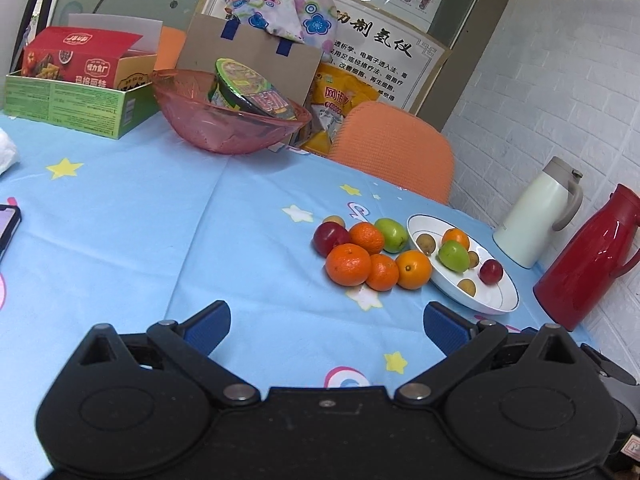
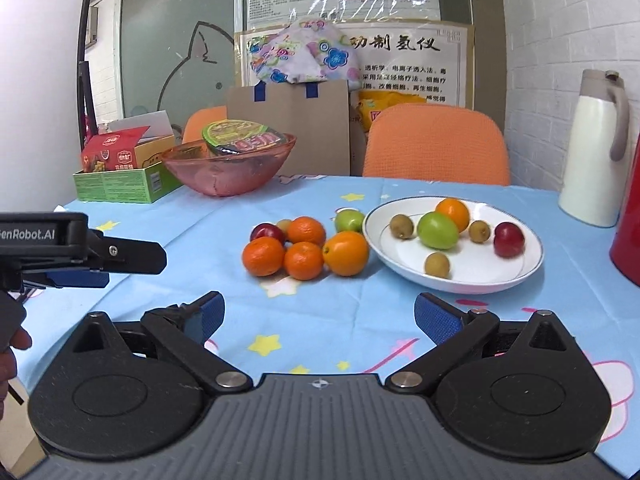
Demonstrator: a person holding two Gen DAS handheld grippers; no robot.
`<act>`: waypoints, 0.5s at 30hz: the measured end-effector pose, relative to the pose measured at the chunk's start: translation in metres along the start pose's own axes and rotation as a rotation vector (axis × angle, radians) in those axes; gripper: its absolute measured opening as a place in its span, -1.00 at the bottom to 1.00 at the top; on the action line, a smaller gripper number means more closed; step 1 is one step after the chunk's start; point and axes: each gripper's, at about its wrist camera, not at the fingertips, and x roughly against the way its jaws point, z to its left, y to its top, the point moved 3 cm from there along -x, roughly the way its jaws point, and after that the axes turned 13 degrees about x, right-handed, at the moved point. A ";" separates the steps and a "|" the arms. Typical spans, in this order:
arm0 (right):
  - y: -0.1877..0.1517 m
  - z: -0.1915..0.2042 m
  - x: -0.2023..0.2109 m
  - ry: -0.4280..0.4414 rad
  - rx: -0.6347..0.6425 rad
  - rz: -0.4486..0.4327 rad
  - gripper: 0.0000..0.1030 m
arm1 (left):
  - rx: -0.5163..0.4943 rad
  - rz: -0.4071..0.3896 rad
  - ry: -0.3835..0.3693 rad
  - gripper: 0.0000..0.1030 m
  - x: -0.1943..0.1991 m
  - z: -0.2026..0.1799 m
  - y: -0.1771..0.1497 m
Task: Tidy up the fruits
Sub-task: 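Withdraw both open tools from the plate toward the fruit cluster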
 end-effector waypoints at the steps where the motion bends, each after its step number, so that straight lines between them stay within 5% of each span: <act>1: 0.002 0.002 -0.002 0.003 -0.003 0.001 1.00 | -0.001 -0.001 0.000 1.00 0.001 0.002 0.000; 9: 0.010 0.009 -0.016 0.025 -0.020 0.019 1.00 | -0.031 0.024 -0.036 1.00 -0.003 0.003 0.005; 12: 0.018 0.003 -0.025 0.032 -0.025 0.030 0.65 | -0.058 0.017 -0.070 1.00 -0.007 -0.006 0.013; 15: 0.023 0.000 -0.034 0.030 -0.026 0.035 0.58 | -0.069 0.029 -0.111 1.00 -0.016 -0.014 0.020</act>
